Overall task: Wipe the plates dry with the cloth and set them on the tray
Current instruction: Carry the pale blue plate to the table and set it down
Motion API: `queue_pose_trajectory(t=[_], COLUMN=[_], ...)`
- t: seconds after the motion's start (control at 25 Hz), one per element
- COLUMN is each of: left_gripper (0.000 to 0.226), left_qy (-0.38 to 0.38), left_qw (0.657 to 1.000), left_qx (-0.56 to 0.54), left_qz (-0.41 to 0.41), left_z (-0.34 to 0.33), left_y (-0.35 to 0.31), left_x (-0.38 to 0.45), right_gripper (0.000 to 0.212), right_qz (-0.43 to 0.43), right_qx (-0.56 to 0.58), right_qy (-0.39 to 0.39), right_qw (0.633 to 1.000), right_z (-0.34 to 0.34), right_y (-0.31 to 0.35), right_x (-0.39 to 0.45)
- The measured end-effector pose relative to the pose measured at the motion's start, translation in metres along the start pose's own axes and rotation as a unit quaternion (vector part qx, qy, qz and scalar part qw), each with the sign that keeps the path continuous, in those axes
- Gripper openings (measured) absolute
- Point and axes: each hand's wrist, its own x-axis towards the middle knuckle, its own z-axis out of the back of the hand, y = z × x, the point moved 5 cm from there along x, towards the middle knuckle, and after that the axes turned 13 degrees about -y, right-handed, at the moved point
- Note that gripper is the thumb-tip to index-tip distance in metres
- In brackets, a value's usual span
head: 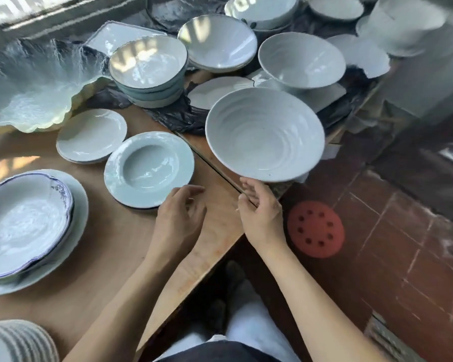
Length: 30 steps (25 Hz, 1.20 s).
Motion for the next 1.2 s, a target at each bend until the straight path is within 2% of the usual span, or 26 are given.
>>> queue_pose_trajectory(t=[0.2,0.4,0.64,0.8,1.08,1.2], left_gripper=[0.019,0.021,0.022,0.022,0.021,0.022], left_qy=[0.096,0.202,0.333,0.39,0.477,0.519], left_qw=[0.989,0.959,0.893,0.847,0.758,0.713], left_qx=[-0.035,-0.064,-0.094,-0.101,-0.14,-0.142], left_qz=[-0.105,-0.187,-0.287,-0.346,-0.422,-0.45], left_z=[-0.046,-0.109,-0.195,-0.254,-0.332,-0.357], left_y=[-0.059,-0.129,-0.23,-0.293,-0.391,-0.419], left_x=[-0.035,-0.087,-0.187,-0.273,-0.452,-0.526], right_gripper=[0.032,0.032,0.033,0.034,0.033,0.032], right_qz=[-0.029,-0.074,-0.124,-0.152,-0.209,-0.236], right_qx=[-0.001,-0.005,-0.019,-0.03,-0.05,-0.05], right_qy=[-0.13,-0.279,-0.429,-0.505,-0.594,-0.639], right_qw=[0.991,0.958,0.895,0.849,0.775,0.73], right_z=[0.085,0.185,0.322,0.421,0.585,0.638], right_y=[-0.02,-0.054,-0.105,-0.14,-0.191,-0.209], right_x=[-0.027,-0.064,-0.118,-0.158,-0.258,-0.309])
